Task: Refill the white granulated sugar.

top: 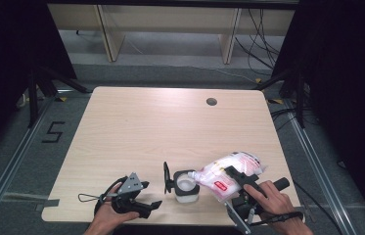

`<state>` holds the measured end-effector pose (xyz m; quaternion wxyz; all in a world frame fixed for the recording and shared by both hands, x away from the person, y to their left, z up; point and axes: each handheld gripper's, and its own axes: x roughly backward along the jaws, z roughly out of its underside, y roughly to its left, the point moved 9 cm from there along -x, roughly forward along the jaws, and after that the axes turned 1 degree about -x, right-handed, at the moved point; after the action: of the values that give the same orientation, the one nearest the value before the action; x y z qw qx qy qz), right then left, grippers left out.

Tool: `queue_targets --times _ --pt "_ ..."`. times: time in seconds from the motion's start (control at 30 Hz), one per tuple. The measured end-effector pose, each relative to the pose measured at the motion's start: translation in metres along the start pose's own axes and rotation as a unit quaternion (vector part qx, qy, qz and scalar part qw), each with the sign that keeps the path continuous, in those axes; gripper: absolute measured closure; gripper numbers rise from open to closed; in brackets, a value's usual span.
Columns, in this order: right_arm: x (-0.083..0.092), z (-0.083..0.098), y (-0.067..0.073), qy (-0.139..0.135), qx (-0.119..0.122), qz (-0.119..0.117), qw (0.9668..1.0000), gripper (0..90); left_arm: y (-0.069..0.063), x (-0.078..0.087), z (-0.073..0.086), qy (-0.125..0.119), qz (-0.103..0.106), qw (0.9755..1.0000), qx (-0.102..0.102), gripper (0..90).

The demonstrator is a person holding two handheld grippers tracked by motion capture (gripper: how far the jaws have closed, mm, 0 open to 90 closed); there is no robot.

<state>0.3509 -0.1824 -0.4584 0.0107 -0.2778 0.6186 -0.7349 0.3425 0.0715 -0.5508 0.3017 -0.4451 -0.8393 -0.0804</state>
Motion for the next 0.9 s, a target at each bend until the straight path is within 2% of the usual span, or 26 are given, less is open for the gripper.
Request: queue_targets --times 0.03,0.07,0.1,0.13,0.17,0.2,0.23,0.27,0.3,0.33,0.4,0.43,0.47,0.5,0.53,0.57,0.6,0.63,0.67,0.7,0.73,0.77,0.8,0.83,0.87,0.9 --pt "-0.001 -0.001 -0.001 -0.007 0.007 0.003 0.9999 65.9 0.0 0.0 0.0 0.0 0.0 1.0 0.0 19.5" --pt "0.0 -0.001 -0.002 -0.008 0.004 0.007 0.9999 65.9 0.0 0.0 0.0 0.0 0.0 1.0 -0.001 19.5" --pt "-0.001 -0.001 -0.001 -0.008 0.001 0.008 0.9999 66.0 0.001 0.0 0.0 0.0 0.001 0.9999 -0.016 19.6" --pt "-0.001 -0.001 0.0 -0.007 -0.002 0.008 0.9999 66.0 0.001 0.0 0.0 0.0 0.001 0.9999 -0.016 19.5" --pt "-0.001 0.0 0.003 -0.002 -0.019 0.004 0.9998 66.0 0.001 0.0 -0.001 0.0 0.001 0.9999 -0.016 19.5" --pt "-0.002 -0.001 0.002 -0.009 -0.012 0.006 0.9999 66.0 0.001 0.0 -0.001 0.0 0.001 0.9999 -0.016 19.5" --pt "-0.003 0.0 0.002 -0.008 -0.014 0.006 0.9999 66.0 0.0 0.0 0.0 0.0 0.0 1.0 0.001 19.5" --pt "-0.003 0.001 0.006 -0.001 -0.033 0.002 0.9995 66.1 0.0 0.0 0.0 0.0 0.0 1.0 0.0 19.5" --pt "-0.004 0.001 0.004 -0.005 -0.026 0.005 0.9996 66.1 -0.001 0.0 0.0 -0.003 0.001 1.0 0.003 19.5" --pt "-0.005 0.002 0.006 -0.001 -0.037 0.001 0.9993 66.2 -0.001 0.0 -0.001 -0.004 0.001 1.0 0.004 19.5" --pt "-0.007 0.001 0.001 -0.009 -0.031 0.009 0.9994 66.3 0.0 0.0 0.0 0.0 0.0 1.0 -0.001 19.5" --pt "-0.009 0.001 0.002 -0.016 -0.037 0.005 0.9992 66.3 0.0 0.0 0.0 0.0 0.0 1.0 0.0 19.5" --pt "-0.008 0.003 0.006 -0.008 -0.06 0.001 0.9982 66.3 -0.001 0.0 0.0 -0.003 0.001 1.0 0.003 19.5" --pt "-0.01 0.002 0.003 -0.014 -0.051 0.006 0.9986 66.3 0.002 0.001 0.002 0.012 -0.001 0.9999 -0.01 19.5" --pt "-0.01 0.004 0.007 -0.008 -0.068 0.0 0.9976 66.4 0.001 0.001 0.0 0.005 0.004 1.0 -0.006 19.5" --pt "-0.011 0.003 0.004 -0.013 -0.06 0.003 0.9981 66.5 0.002 0.001 -0.001 0.001 0.001 0.9999 -0.016 19.5" --pt "-0.01 0.005 0.005 -0.011 -0.077 0.005 0.997 66.5 0.002 0.001 0.0 0.004 -0.002 0.9999 -0.015 19.5" --pt "-0.011 0.005 0.005 -0.016 -0.084 0.004 0.9964 66.6 0.0 0.0 0.0 0.0 0.0 1.0 0.001 19.5" --pt "-0.011 0.006 0.002 -0.019 -0.073 0.003 0.9971 66.6 -0.001 0.0 -0.001 -0.003 0.001 1.0 0.003 19.5" --pt "-0.012 0.007 0.004 -0.02 -0.096 0.0 0.9952 66.6 0.0 0.0 -0.001 -0.003 0.002 1.0 -0.003 19.5" --pt "-0.014 0.009 0.006 -0.022 -0.118 -0.002 0.9928 66.6 0.002 0.001 0.0 0.006 0.002 0.9998 -0.021 19.5" --pt "-0.015 0.011 0.006 -0.021 -0.124 -0.003 0.9921 66.7 0.001 0.0 0.0 0.004 -0.003 1.0 -0.004 19.5" --pt "-0.016 0.012 0.006 -0.023 -0.132 -0.006 0.991 66.7 -0.001 -0.001 -0.001 -0.004 0.001 1.0 0.003 19.5" --pt "-0.017 0.014 0.007 -0.023 -0.139 -0.01 0.99 66.8 0.0 0.0 0.0 -0.001 0.0 1.0 0.001 19.5" --pt "-0.018 0.015 0.009 -0.02 -0.156 -0.011 0.9875 66.8 0.0 0.0 0.0 0.0 0.0 1.0 0.0 19.5" --pt "-0.02 0.016 0.007 -0.025 -0.143 -0.013 0.9893 66.9 0.001 0.0 0.0 0.003 -0.003 1.0 -0.004 19.5"
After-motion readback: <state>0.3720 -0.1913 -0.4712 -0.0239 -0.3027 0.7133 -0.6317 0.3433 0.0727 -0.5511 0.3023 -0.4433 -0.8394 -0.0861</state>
